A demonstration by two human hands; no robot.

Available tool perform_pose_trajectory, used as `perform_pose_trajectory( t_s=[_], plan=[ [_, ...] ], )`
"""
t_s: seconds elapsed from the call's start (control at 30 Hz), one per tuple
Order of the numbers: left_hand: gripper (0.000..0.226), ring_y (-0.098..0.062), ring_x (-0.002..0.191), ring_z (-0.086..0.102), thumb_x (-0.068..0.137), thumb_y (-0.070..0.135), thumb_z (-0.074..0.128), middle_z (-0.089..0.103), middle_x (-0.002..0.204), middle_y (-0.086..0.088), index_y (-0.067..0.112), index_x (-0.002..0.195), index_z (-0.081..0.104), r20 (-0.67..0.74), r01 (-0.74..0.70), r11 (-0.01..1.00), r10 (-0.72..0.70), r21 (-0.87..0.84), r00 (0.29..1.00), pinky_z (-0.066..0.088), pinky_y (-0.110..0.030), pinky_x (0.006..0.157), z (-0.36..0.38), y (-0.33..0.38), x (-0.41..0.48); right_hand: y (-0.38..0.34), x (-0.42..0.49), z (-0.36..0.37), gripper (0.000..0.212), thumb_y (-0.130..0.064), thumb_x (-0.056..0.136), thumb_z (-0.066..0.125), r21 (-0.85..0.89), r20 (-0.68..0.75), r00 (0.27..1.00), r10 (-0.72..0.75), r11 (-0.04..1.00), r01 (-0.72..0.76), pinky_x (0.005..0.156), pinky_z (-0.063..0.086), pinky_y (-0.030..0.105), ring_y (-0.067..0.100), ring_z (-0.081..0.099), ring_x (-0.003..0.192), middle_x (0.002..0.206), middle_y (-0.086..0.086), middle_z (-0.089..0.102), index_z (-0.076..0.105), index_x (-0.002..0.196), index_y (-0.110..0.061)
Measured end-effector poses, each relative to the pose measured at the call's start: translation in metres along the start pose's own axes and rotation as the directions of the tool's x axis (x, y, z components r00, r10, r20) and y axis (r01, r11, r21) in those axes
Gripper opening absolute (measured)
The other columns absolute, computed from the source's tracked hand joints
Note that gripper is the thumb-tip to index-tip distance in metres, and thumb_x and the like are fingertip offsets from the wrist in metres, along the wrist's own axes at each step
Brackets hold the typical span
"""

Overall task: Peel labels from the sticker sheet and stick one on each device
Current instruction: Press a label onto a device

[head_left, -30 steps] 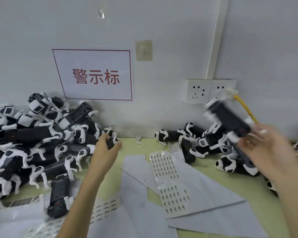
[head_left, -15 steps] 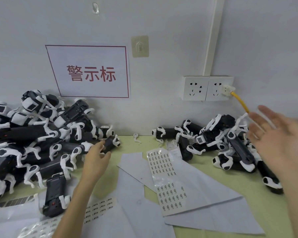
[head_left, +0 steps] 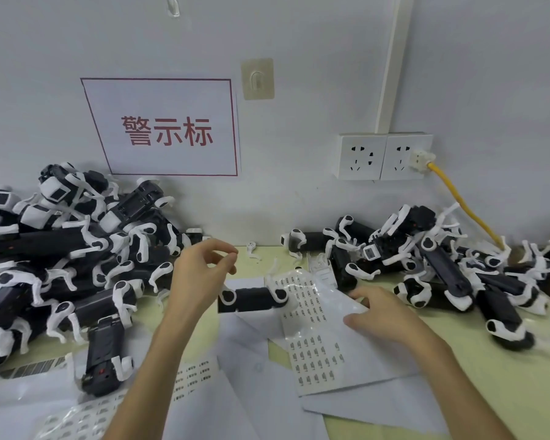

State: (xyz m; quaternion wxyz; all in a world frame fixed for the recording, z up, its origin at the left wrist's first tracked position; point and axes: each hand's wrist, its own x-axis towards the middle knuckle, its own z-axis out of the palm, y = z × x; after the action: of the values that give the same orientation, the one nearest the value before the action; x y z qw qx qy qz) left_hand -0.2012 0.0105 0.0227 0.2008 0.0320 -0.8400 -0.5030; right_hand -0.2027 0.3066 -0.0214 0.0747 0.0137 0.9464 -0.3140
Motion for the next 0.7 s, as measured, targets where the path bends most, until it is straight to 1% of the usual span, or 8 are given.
perform_pose_trajectory(
  t_s=[0.07,0.13,0.3,0.4,0.53,0.6,0.67,0.7],
  plan=[
    [0.016,-0.012,0.040,0.049,0.095,0.014,0.068,0.072,0.066,0.002,0.025,0.085,0.072,0.021,0.020,1.000,-0.021,0.015,1.000,0.040,-0.025,0.045,0.004,0.002,-0.002,0.003,0.003,0.000,0.014,-0.023,0.084,0.071,0.029,-0.045,0.999,-0.016,0.999,0.017,0.060,0.040,0.021,0.001,0.061,0.077,0.086,-0.013,0.067,0.069,0.090,-0.035],
    [0.016,-0.016,0.041,0.054,0.097,0.013,0.064,0.070,0.070,0.000,0.023,0.088,0.073,0.036,0.051,0.998,-0.052,0.022,0.998,0.046,-0.029,0.048,0.007,0.001,-0.005,0.004,0.004,-0.011,0.019,-0.017,0.090,0.067,0.102,-0.112,0.993,-0.048,0.993,0.060,0.060,0.039,0.020,0.002,0.064,0.078,0.082,-0.014,0.069,0.069,0.082,-0.034],
    [0.018,-0.016,0.039,0.061,0.097,0.009,0.059,0.068,0.078,-0.004,0.021,0.092,0.071,0.090,0.115,0.990,-0.122,0.079,0.988,0.051,-0.028,0.049,0.010,-0.004,-0.005,-0.007,-0.014,-0.054,0.023,-0.009,0.092,0.065,0.299,-0.387,0.918,-0.087,0.930,0.214,0.064,0.044,0.025,0.006,0.069,0.072,0.071,-0.015,0.074,0.070,0.082,-0.029],
    [0.017,-0.009,0.041,0.058,0.096,0.010,0.059,0.071,0.079,-0.004,0.021,0.093,0.071,0.171,0.109,0.974,-0.144,0.198,0.975,0.049,-0.024,0.045,0.012,-0.003,-0.006,-0.017,-0.029,-0.072,0.022,-0.007,0.095,0.063,0.406,-0.451,0.882,-0.135,0.849,0.337,0.067,0.048,0.030,0.003,0.069,0.066,0.077,-0.010,0.077,0.072,0.086,-0.025],
    [0.016,-0.014,0.077,0.066,0.100,0.034,0.057,0.073,0.094,0.006,0.027,0.104,0.071,0.158,-0.016,0.859,-0.075,0.512,0.985,0.053,-0.031,0.068,0.014,0.011,-0.015,-0.032,-0.043,-0.079,0.029,-0.009,0.097,0.064,0.465,-0.483,0.854,-0.193,0.770,0.437,0.073,0.051,0.031,0.005,0.072,0.074,0.083,-0.008,0.078,0.075,0.085,-0.033],
    [0.031,-0.013,0.083,0.069,0.101,0.051,0.053,0.073,0.092,0.012,0.027,0.104,0.072,0.129,-0.066,0.921,0.017,0.384,0.991,0.053,-0.032,0.075,0.016,0.026,-0.022,-0.038,-0.046,-0.080,0.038,-0.007,0.097,0.063,0.451,-0.506,0.829,-0.239,0.746,0.490,0.071,0.051,0.022,-0.001,0.070,0.078,0.086,-0.014,0.077,0.076,0.083,-0.041],
    [0.045,-0.011,0.077,0.073,0.097,0.063,0.050,0.077,0.087,0.010,0.025,0.099,0.074,0.219,-0.022,1.000,0.022,-0.003,0.976,0.057,-0.032,0.075,0.019,0.047,-0.030,-0.044,-0.048,-0.080,0.045,-0.006,0.097,0.063,0.421,-0.507,0.811,-0.291,0.738,0.527,0.069,0.049,0.010,-0.004,0.069,0.081,0.089,-0.019,0.076,0.075,0.084,-0.046],
    [0.050,-0.012,0.075,0.074,0.093,0.067,0.050,0.078,0.087,0.008,0.023,0.098,0.074,0.307,0.051,0.985,0.002,-0.165,0.952,0.058,-0.030,0.072,0.022,0.059,-0.035,-0.045,-0.049,-0.080,0.046,-0.006,0.096,0.063,0.409,-0.505,0.806,-0.308,0.737,0.538,0.068,0.047,0.008,-0.005,0.068,0.081,0.089,-0.020,0.076,0.075,0.084,-0.048]
  ],
)
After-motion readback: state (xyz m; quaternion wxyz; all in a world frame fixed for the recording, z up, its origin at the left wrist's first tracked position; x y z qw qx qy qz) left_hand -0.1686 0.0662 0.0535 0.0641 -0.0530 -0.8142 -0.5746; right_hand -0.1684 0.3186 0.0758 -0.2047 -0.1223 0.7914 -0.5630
